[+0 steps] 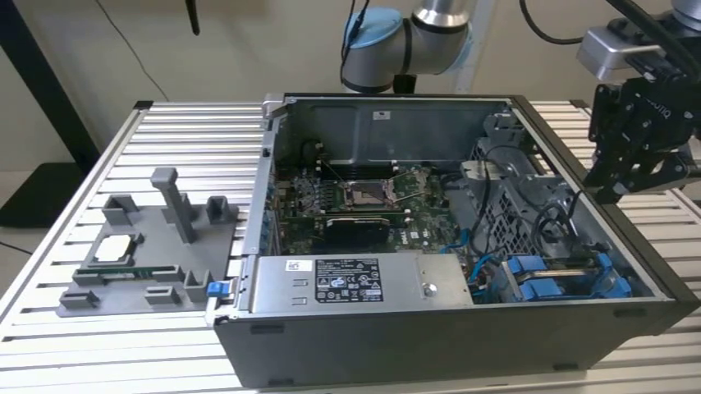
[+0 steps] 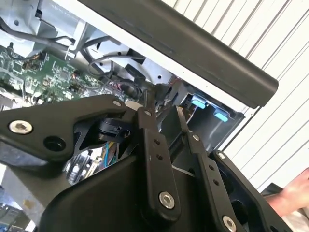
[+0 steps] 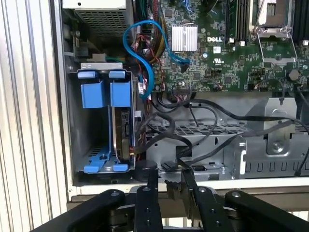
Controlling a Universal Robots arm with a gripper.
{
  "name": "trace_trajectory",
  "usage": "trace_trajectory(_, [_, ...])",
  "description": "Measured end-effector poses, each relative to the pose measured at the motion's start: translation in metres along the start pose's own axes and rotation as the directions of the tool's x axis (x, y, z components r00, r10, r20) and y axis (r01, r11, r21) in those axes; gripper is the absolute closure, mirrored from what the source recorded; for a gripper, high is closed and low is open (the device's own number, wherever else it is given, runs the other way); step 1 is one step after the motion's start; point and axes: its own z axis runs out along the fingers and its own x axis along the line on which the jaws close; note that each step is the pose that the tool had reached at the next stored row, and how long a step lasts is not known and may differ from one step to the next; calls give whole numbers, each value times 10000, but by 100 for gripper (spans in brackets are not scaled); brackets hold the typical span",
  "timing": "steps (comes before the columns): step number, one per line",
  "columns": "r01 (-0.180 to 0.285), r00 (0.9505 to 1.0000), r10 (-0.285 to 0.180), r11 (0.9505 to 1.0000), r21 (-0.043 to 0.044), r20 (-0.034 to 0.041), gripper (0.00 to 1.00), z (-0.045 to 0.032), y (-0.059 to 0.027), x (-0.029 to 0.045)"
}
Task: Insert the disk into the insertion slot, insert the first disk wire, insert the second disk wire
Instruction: 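Insert the first disk wire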
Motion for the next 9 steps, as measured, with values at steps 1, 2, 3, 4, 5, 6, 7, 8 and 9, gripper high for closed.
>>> trace_trajectory(1, [-3,10000,3,10000,4,0,0,-2,-7,-3])
trace_trajectory(2, [-3,10000,3,10000,5,3,0,-1,-20,-4])
trace_trajectory(3, [-3,10000,3,10000,6,2,0,0,-40,-6])
trace_trajectory(4, [-3,10000,3,10000,6,1,0,1,-61,-7])
trace_trajectory(5, [-3,10000,3,10000,6,1,0,3,-83,-8])
trace_trajectory(6, [-3,10000,3,10000,4,2,0,7,-108,-8])
trace_trajectory(7, [-4,10000,4,10000,-7,0,0,10,-124,-9])
trace_trajectory(8, [-6,10000,6,10000,-59,-3,0,18,-137,-10])
trace_trajectory(9, [-10,10000,10,9999,-116,-9,0,24,-146,-11])
